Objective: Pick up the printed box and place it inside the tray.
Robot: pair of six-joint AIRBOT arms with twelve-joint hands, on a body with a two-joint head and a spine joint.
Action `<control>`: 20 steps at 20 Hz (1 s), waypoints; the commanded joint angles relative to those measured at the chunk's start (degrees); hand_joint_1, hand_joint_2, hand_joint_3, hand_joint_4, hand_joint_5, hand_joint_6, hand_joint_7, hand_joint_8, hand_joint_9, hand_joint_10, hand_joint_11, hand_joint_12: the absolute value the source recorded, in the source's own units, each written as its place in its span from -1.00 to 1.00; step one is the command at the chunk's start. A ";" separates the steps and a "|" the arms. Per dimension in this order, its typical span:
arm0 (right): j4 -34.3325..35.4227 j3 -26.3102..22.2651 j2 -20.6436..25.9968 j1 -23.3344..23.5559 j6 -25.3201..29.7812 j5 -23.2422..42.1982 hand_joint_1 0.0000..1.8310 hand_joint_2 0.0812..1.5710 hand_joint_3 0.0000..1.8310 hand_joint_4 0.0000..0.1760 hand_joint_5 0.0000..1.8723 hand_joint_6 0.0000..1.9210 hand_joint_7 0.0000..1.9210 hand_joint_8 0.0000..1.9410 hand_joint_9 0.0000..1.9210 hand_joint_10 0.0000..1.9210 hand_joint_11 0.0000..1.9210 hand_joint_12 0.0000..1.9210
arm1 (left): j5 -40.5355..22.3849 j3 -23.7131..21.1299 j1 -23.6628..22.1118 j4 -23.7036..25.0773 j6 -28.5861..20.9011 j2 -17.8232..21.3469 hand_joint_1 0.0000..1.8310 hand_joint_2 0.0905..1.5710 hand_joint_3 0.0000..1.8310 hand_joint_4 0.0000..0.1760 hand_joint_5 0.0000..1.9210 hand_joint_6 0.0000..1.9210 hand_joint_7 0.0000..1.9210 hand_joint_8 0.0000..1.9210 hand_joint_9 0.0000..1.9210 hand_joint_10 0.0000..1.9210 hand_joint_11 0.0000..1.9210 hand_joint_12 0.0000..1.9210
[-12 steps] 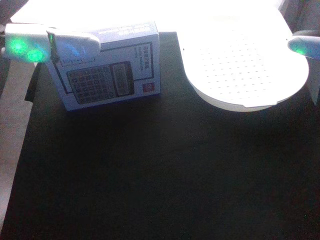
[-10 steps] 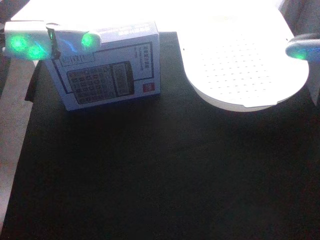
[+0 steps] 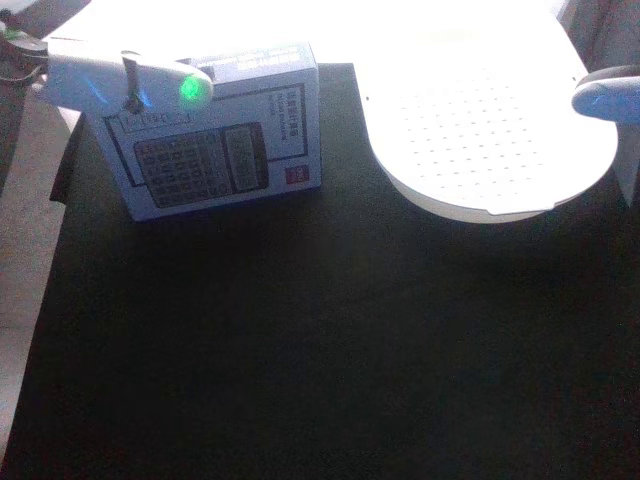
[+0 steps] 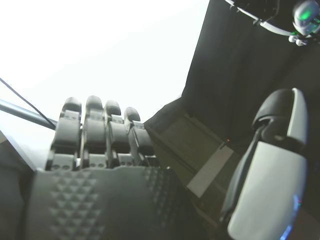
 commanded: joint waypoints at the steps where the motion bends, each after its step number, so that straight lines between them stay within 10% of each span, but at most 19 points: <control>1: 0.85 0.25 0.14 0.93 0.29 6.72 -0.32 -0.31 -1.00 -0.71 -1.00 -1.00 -0.95 -0.98 -1.00 -1.00 -1.00 -0.99 | -4.34 0.58 -1.07 0.01 -0.45 -0.05 -0.49 -0.07 -1.00 -0.45 -1.00 -1.00 -0.95 -1.00 -0.95 -1.00 -1.00 -0.99; 3: 0.78 0.25 0.07 0.93 0.29 6.71 -0.29 -0.30 -1.00 -0.76 -1.00 -1.00 -0.95 -1.00 -0.79 -0.98 -1.00 -0.06 | -1.64 1.22 -1.75 1.31 -0.45 -0.86 -0.64 -0.03 -0.99 -0.07 -1.00 -1.00 -0.95 -1.00 -0.91 -0.99 -0.97 -0.97; 4: 0.78 0.25 0.05 0.93 0.29 6.71 -0.27 -0.31 -1.00 -0.82 -1.00 -1.00 -0.95 -1.00 -0.67 -0.97 -1.00 0.17 | -0.06 1.77 -2.03 1.90 -0.45 -1.49 -0.68 -0.05 -1.00 -0.35 -1.00 -1.00 -0.93 -0.99 -0.88 -0.98 -0.94 -0.96; 6: 0.78 0.25 0.01 0.93 0.29 6.71 -0.30 -0.31 -1.00 -0.85 -1.00 -1.00 -0.96 -1.00 -0.86 -0.99 -1.00 -0.13 | 1.96 3.07 -2.19 2.10 -0.45 -2.66 -0.68 -0.02 -0.99 -0.12 -1.00 -1.00 -0.92 -0.99 -0.88 -0.98 -0.94 -0.96; 8: 0.73 0.24 -0.07 0.93 0.29 6.72 -0.30 -0.29 -1.00 -0.86 -1.00 -1.00 -0.95 -1.00 -0.58 -0.95 -0.94 0.33 | 3.80 3.97 -2.18 2.11 -0.45 -3.53 -0.64 0.01 -0.99 -0.21 -1.00 -1.00 -0.92 -1.00 -0.90 -1.00 -0.93 -0.96; 16: 0.73 0.24 -0.42 0.93 0.30 6.72 -0.31 -0.33 -1.00 -1.00 -1.00 -1.00 -0.95 -0.99 -0.75 -0.99 -1.00 -0.01 | 6.30 4.34 -1.91 4.63 -0.45 -5.10 -0.59 -0.05 -0.99 -1.00 -1.00 -1.00 -0.84 -0.99 -0.84 -0.99 -1.00 -0.64; 18: 0.73 0.24 -0.45 0.93 0.30 6.73 -0.31 -0.33 -1.00 -1.00 -1.00 -1.00 -0.96 -1.00 -0.64 -0.96 -1.00 0.14 | 5.81 3.90 -1.76 5.11 -0.45 -5.10 -0.25 0.07 -1.00 -1.00 -0.81 -0.99 -0.67 -0.99 -0.66 -0.98 -0.90 -0.42; 20: 0.74 0.24 -0.48 0.93 0.30 6.73 -0.30 -0.33 -1.00 -1.00 -0.99 -1.00 -0.96 -1.00 -0.81 -0.98 -1.00 -0.30 | 5.39 3.76 -1.73 5.23 -0.45 -5.11 0.21 0.22 -1.00 -1.00 -0.25 -0.96 -0.11 -0.96 -0.07 -0.93 -0.38 -0.13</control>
